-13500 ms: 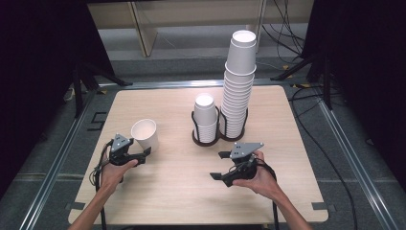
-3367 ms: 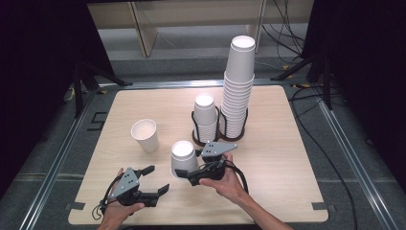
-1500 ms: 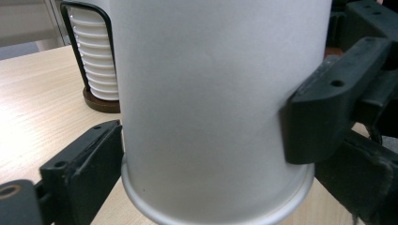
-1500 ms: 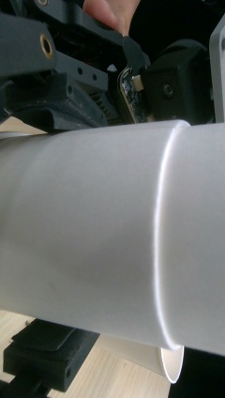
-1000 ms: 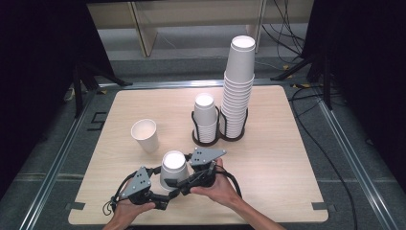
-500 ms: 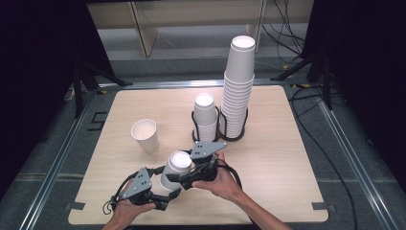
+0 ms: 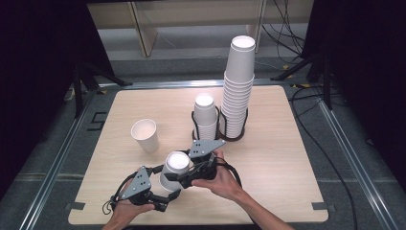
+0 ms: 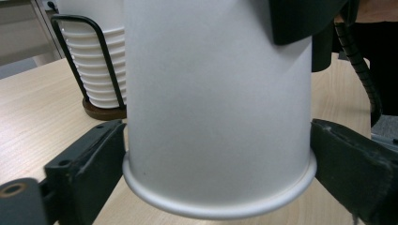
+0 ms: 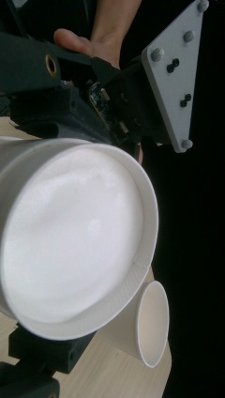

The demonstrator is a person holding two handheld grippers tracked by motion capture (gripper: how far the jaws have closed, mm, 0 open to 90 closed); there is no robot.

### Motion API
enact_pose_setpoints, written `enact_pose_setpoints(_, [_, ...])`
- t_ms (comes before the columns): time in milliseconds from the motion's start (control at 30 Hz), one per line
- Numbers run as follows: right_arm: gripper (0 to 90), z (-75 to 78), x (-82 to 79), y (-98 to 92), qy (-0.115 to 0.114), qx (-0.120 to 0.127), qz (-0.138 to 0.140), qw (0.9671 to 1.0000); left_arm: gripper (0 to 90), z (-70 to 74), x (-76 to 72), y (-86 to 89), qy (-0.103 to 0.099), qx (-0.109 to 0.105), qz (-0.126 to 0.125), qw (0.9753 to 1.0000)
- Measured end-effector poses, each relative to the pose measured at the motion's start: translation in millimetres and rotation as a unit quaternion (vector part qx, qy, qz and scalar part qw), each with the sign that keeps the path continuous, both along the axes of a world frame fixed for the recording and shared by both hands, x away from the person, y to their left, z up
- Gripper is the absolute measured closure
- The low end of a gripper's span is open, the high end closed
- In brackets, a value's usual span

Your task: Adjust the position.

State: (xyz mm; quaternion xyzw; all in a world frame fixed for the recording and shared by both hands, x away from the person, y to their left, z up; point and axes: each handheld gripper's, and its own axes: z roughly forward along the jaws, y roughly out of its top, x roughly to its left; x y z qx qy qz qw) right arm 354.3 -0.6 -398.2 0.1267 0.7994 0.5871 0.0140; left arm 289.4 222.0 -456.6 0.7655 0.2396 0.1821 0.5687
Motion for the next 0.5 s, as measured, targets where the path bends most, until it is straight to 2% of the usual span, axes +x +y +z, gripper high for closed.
enact_pose_setpoints(67, [23.0, 0.4, 1.6, -1.4, 0.005, 0.014, -0.002, 0.9999, 3.8, -1.7, 1.0, 0.3, 0.003, -0.011, -0.001, 0.9999])
enact_pose_setpoints(100, [23.1, 1.1, 0.9, -3.0, 0.024, 0.019, -0.006, 0.9995, 3.5, -1.2, 0.8, 1.1, 0.003, -0.010, 0.001, 0.9999])
enact_pose_setpoints(133, [23.1, 0.9, 1.5, -3.4, 0.025, 0.027, -0.008, 0.9993, 3.4, -1.3, 0.7, 0.6, 0.002, -0.016, 0.003, 0.9999])
enact_pose_setpoints(167, [23.1, 0.2, 3.1, -3.0, 0.014, 0.035, -0.007, 0.9993, 3.2, -1.9, 1.6, -0.4, -0.001, -0.026, -0.001, 0.9997])
enact_pose_setpoints(267, [23.2, -2.4, 1.3, -1.4, 0.035, 0.049, -0.004, 0.9982, 2.9, -1.4, 1.0, -1.3, 0.000, -0.028, 0.002, 0.9996])
enact_pose_setpoints(300, [23.2, -3.7, 0.7, 0.8, 0.034, 0.059, -0.001, 0.9977, 2.6, -1.4, 0.8, -1.8, 0.003, -0.031, 0.003, 0.9995])
enact_pose_setpoints(333, [23.2, -3.7, -0.6, 0.9, 0.034, 0.051, -0.001, 0.9981, 2.7, -1.4, 0.7, -2.4, 0.004, -0.036, 0.004, 0.9993])
enact_pose_setpoints(367, [23.2, -5.3, -0.2, 3.4, 0.025, 0.061, 0.003, 0.9978, 2.7, -1.2, 0.6, -2.4, 0.004, -0.038, 0.004, 0.9993])
enact_pose_setpoints(400, [23.2, -5.0, -2.3, 3.9, 0.032, 0.052, 0.001, 0.9981, 2.7, -0.1, -0.4, -1.3, 0.005, -0.028, 0.005, 0.9996])
enact_pose_setpoints(433, [23.2, -5.3, -3.7, 4.8, 0.037, 0.053, 0.004, 0.9979, 2.7, -1.2, 0.0, -2.2, 0.001, -0.037, 0.002, 0.9993])
enact_pose_setpoints(467, [23.2, -6.5, -3.3, 6.3, 0.035, 0.060, 0.010, 0.9975, 2.8, -0.8, -0.4, -2.0, 0.001, -0.035, 0.003, 0.9994])
enact_pose_setpoints(500, [23.2, -6.4, -4.6, 6.3, 0.043, 0.054, 0.008, 0.9976, 2.9, -0.8, -0.5, -1.8, 0.002, -0.032, 0.002, 0.9995])
